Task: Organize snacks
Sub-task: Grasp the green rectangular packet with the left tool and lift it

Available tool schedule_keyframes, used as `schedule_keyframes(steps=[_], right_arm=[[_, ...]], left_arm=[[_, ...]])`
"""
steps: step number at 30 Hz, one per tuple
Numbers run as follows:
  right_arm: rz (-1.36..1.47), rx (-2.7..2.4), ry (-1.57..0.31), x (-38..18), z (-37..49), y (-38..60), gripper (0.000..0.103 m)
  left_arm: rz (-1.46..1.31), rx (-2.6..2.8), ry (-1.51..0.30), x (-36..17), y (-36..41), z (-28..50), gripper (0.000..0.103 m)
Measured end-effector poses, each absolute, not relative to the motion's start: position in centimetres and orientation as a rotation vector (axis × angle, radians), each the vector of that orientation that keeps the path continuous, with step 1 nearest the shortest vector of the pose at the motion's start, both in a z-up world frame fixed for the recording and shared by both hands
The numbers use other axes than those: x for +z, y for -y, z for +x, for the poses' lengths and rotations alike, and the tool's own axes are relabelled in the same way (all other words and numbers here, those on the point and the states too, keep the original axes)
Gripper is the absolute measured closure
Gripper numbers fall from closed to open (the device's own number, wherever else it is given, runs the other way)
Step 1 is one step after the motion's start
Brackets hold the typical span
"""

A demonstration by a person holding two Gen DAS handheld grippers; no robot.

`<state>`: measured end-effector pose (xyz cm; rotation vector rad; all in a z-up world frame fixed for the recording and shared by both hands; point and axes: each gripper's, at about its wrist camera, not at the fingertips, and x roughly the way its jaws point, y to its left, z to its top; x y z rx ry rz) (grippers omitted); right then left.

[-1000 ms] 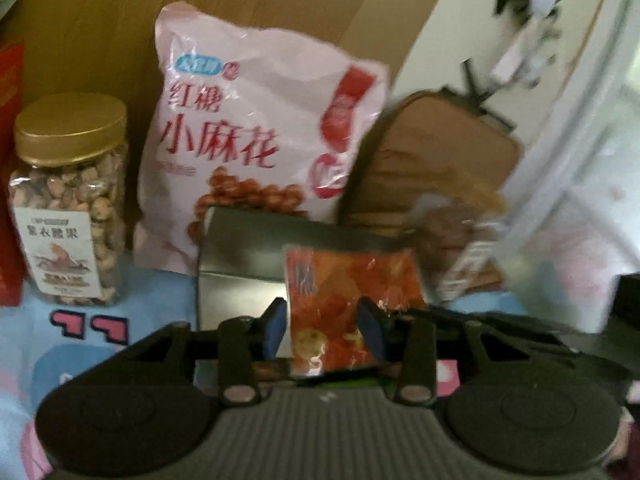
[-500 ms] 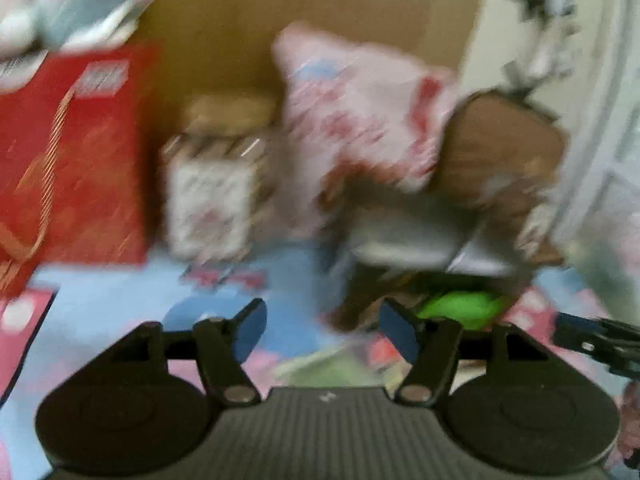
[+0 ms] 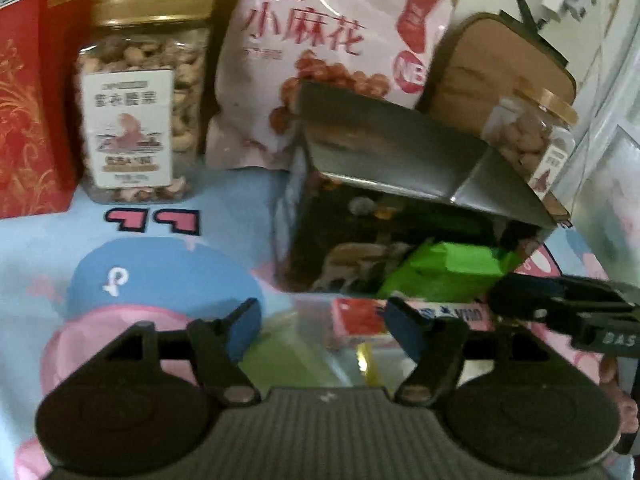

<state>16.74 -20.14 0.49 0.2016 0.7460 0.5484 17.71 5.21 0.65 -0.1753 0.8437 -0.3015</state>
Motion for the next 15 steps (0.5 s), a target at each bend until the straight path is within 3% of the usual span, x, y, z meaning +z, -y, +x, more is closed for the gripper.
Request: schedule_keyframes(steps=[7,10,15], right_arm=[[0.028,0.684,-0.782,0.6,16.6,16.0,0.054],[0.005,0.732,-0.781,1.0,15.4,15.4,0.063],[-0.046,0.778,-0.725,2.1,11.7,15.4,0.064]], left_arm=[[-0.208,-0.337,-0.825,0.3,-4.4,14.7,0.03],[-0.3,-0.426,-0.844,0.3,-5.1,12.7,0.032],[-0.249,-0.438,-0.774,1.3,-5.3,9.0,0.029]])
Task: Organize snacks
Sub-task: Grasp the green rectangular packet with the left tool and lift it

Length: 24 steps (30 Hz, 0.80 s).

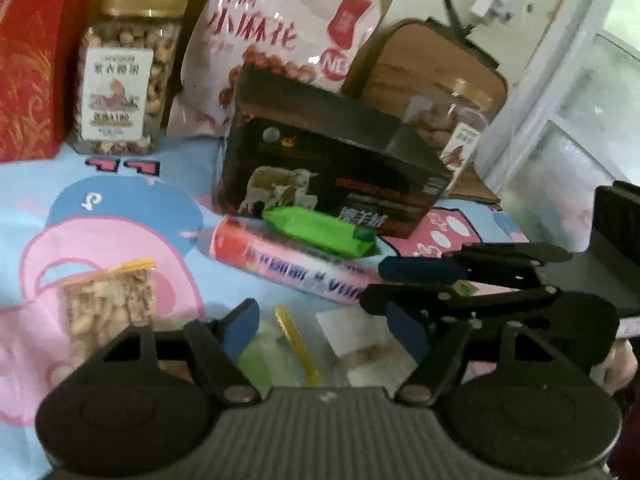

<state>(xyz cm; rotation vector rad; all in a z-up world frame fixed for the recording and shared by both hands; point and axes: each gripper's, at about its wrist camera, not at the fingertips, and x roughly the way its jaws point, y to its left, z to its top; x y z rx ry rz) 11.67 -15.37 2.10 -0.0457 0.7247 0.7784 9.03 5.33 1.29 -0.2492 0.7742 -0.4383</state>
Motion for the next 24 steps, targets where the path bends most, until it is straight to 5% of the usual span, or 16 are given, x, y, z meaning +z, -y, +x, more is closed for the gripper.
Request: schedule_keyframes(steps=[5,9,24], right_arm=[[-0.063,0.683,-0.686,2.7,11.6,15.7,0.064],[-0.083,0.668,-0.707,3.1,13.1,15.2,0.052],[-0.259,0.8,-0.736,2.5,12.1,9.9,0.051]], left_arm=[[-0.272,-0.394,-0.687,2.9,-6.9,9.0,0.024],[-0.338,-0.382,-0.688,2.6,-8.6,9.5,0.024],[-0.445,-0.355,-0.692,1.5,-11.4,10.0,0.022]])
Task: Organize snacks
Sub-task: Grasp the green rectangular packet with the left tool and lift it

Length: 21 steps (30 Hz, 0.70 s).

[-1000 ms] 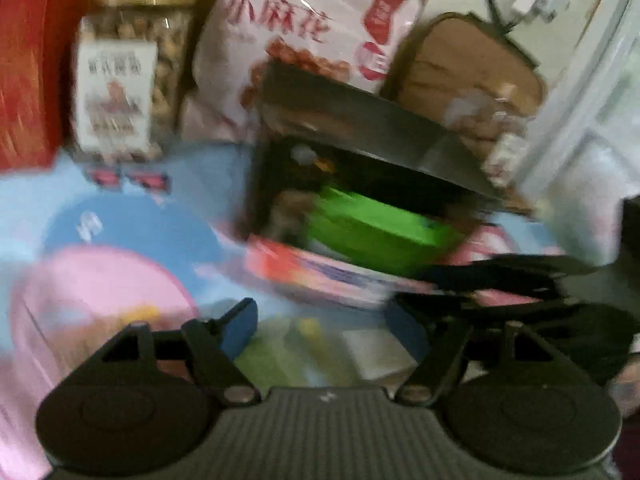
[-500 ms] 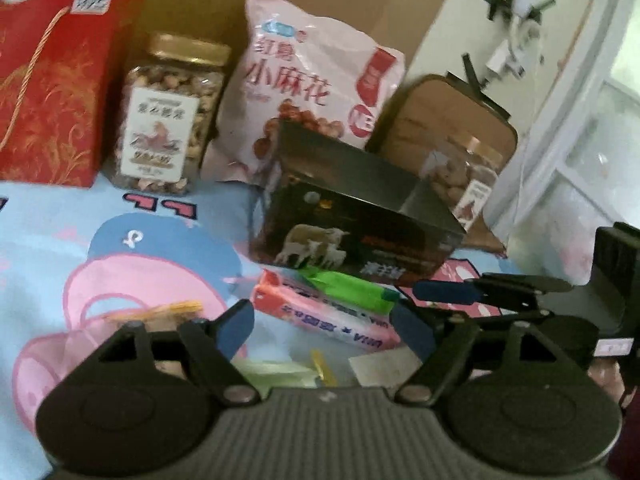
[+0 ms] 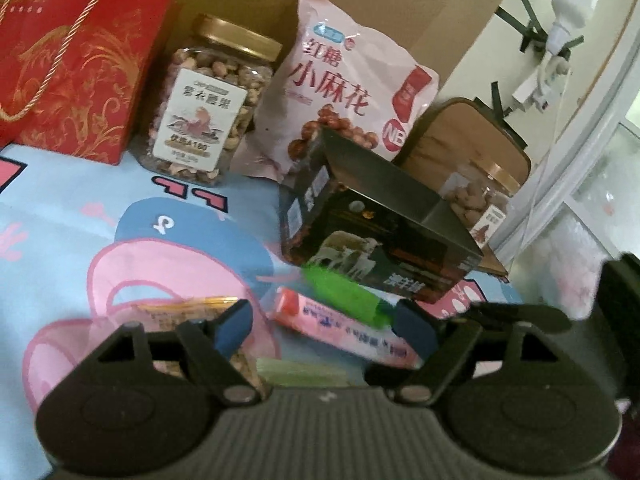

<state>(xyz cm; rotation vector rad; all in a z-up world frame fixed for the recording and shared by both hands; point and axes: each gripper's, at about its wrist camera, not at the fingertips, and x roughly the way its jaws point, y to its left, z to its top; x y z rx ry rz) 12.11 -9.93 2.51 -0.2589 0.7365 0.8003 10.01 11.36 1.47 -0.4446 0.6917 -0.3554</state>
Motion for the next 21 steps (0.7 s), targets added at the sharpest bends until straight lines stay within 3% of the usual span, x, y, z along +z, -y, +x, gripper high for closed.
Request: schedule_keyframes(steps=[15,21], right_arm=[[-0.055,0.74,-0.745,4.4,12.6,15.0,0.05],[-0.019,0.761,-0.793,2.7,14.0,14.0,0.038]], left_arm=[[-0.488,-0.372,-0.734,3.3,-12.9,12.0,0.022],[-0.355,-0.394,-0.84,2.5,-9.5,15.6,0.023]])
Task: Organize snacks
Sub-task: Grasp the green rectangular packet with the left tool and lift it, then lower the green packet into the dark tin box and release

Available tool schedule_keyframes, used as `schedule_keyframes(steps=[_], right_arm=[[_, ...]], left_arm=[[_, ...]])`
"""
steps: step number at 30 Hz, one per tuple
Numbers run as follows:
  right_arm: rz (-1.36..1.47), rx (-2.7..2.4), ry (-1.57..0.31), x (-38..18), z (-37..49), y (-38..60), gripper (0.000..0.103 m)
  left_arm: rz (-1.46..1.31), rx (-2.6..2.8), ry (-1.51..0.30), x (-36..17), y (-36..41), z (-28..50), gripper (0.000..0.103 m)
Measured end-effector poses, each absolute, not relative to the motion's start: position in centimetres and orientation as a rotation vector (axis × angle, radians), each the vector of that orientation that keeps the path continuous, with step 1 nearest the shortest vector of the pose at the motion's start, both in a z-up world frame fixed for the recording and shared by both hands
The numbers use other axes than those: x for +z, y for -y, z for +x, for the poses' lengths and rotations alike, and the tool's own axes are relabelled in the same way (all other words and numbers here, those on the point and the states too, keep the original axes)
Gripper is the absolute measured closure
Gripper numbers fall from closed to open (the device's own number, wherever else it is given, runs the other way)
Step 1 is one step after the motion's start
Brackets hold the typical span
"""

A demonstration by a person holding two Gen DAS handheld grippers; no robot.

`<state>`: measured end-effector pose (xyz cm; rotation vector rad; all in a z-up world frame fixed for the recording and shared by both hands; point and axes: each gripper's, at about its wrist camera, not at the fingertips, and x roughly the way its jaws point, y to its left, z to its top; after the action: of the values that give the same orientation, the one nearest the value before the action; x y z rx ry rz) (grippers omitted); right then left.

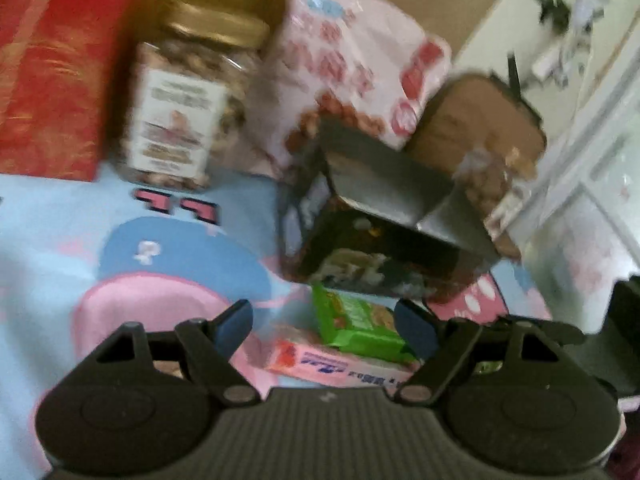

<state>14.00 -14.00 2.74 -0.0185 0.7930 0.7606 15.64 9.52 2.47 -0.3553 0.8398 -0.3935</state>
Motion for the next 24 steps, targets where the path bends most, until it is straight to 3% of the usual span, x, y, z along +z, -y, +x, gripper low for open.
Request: schedule_keyframes(steps=[5,8,11,12,15,24], right_arm=[[0.102,0.753,-0.915,1.1,16.3,14.0,0.038],[0.14,0.764,-0.93,0.5,16.9,13.6,0.04],[0.142,0.792,-0.892,0.9,16.0,13.4,0.051],[0.122,0.799,-0.865,1.3,15.2,13.2,0.053],[0.113,0.83,-0.799,2.6,13.2,13.6,0.06],[0.127,0.801,-0.62,6.4,12.9,15.0,0.061]], left_arm=[[-0.326,-0.429,-0.939,0.3,-7.2,18.1,0.026],[-0.325,-0.422,-0.92,0.6,-7.0,17.6,0.037],[-0.348,-0.418,-0.895,1.4,-7.8,15.9,0.045],[-0.362,-0.442,-0.883,1.9,-8.0,15.0,0.052],[-0.333,-0.474,-0.83,4.2,-7.3,12.6,0.052],[-0.232,-0.542,-0.73,8.9,-3.2,14.5,0.054]])
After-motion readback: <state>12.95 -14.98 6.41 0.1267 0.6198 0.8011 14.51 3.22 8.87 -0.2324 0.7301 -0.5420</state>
